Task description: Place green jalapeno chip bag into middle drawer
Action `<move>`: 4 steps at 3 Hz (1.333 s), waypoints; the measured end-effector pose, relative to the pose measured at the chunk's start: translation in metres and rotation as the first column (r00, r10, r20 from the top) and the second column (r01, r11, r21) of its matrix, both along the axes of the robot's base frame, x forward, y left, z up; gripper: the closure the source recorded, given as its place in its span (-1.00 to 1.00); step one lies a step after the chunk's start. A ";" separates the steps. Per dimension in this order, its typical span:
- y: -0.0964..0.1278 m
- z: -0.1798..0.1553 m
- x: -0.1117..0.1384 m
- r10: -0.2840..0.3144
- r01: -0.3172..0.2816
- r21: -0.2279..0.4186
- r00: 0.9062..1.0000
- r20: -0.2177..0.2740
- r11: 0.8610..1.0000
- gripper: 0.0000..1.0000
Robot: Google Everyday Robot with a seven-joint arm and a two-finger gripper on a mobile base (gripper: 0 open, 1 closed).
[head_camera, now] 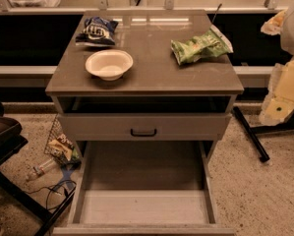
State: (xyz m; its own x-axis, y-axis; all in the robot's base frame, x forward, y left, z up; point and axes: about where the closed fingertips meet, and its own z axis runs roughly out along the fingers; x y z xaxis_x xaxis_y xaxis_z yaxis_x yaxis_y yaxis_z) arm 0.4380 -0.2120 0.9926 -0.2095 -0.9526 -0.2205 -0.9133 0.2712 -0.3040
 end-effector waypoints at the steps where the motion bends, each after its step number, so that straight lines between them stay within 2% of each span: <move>1: 0.000 0.000 0.000 0.000 0.000 0.000 1.000 0.000 1.000 -1.00; 2: -0.001 0.002 0.030 -0.040 0.038 0.030 0.998 0.046 0.999 -1.00; 3: -0.006 0.005 0.086 -0.120 0.107 0.115 0.986 0.117 0.988 -1.00; 4: -0.019 0.007 0.147 -0.189 0.150 0.193 0.962 0.199 0.970 -1.00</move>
Offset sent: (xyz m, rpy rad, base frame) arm 0.0811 -0.0052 -0.0003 0.0797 -0.1088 -0.1059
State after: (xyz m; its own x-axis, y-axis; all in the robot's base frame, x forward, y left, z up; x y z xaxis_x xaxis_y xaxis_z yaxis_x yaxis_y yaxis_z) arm 0.5852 -0.2306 0.9999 -0.2942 -0.8498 -0.4374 -0.7677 0.4827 -0.4214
